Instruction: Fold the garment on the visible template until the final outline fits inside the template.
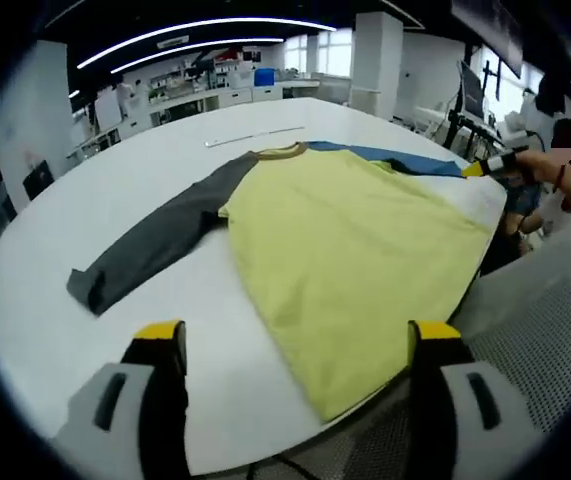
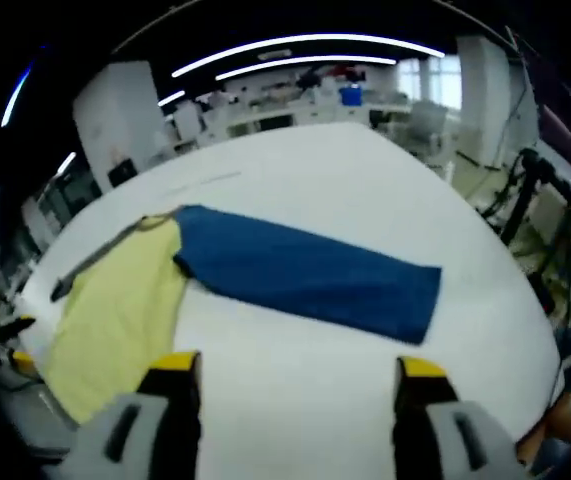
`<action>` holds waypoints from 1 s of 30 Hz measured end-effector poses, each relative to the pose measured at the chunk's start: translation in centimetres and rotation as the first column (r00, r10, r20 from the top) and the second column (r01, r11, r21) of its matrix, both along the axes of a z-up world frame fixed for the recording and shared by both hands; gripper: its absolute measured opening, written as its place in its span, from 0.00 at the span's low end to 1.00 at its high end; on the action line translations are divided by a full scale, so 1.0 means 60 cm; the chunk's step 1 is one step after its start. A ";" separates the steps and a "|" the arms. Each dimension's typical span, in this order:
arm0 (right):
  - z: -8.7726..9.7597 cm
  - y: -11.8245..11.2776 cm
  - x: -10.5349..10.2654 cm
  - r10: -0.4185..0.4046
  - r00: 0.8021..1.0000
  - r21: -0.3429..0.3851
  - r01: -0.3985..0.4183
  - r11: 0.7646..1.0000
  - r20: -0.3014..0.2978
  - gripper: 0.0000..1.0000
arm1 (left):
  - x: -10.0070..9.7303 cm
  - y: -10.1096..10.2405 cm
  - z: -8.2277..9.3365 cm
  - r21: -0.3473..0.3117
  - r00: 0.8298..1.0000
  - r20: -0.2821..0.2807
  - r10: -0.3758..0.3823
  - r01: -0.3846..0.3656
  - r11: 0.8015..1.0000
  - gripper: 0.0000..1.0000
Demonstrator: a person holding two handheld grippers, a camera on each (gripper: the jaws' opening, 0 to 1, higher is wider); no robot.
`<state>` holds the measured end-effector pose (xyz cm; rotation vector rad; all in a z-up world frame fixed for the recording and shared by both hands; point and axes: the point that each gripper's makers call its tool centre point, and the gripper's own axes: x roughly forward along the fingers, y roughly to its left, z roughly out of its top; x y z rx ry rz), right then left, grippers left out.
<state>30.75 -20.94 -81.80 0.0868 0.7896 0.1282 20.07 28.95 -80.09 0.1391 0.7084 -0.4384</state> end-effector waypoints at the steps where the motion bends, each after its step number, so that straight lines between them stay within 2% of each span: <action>1: -0.002 -0.008 0.004 -0.006 1.000 -0.002 0.006 1.000 -0.001 0.77 | 0.001 -0.002 0.003 -0.005 1.000 0.009 0.000 0.000 1.000 0.92; 6: -0.014 -0.063 0.023 -0.082 0.997 -0.037 0.082 0.996 0.005 0.76 | 0.006 -0.007 0.014 -0.013 1.000 0.028 -0.004 0.004 1.000 0.99; 7: -0.019 -0.075 0.027 -0.101 0.995 -0.030 0.101 0.994 0.001 0.76 | 0.006 -0.007 0.014 -0.013 1.000 0.030 -0.006 0.006 1.000 0.99; 9: -0.020 -0.069 0.020 -0.156 0.988 0.011 0.156 0.988 -0.017 0.75 | 0.006 -0.009 0.015 -0.013 0.999 0.031 -0.008 0.009 1.000 0.99; 12: -0.023 -0.090 0.032 -0.229 0.974 0.072 0.228 0.971 -0.001 0.72 | 0.003 -0.012 0.014 0.007 0.999 0.028 -0.034 0.034 0.999 0.99; 17: -0.029 -0.114 0.037 -0.279 0.960 0.036 0.279 0.960 -0.008 0.56 | 0.008 -0.018 0.021 -0.006 0.999 0.040 -0.035 0.035 0.999 0.99; 20: -0.037 -0.122 0.043 -0.270 0.963 0.006 0.270 0.963 -0.012 0.37 | 0.009 -0.018 0.024 0.001 0.999 0.037 -0.037 0.037 0.999 0.99; 24: -0.036 -0.117 0.036 -0.281 0.960 -0.032 0.280 0.959 -0.018 0.30 | 0.012 -0.018 0.033 -0.004 0.997 0.060 -0.039 0.039 0.999 0.99; 29: -0.044 -0.127 0.029 -0.300 0.953 -0.086 0.297 0.951 -0.029 0.13 | 0.013 -0.016 0.038 -0.007 0.997 0.065 -0.030 0.030 1.000 0.99; 30: -0.046 -0.131 0.032 -0.310 0.950 -0.077 0.308 0.948 -0.028 0.14 | 0.013 -0.015 0.037 -0.005 0.997 0.066 -0.027 0.028 1.000 0.99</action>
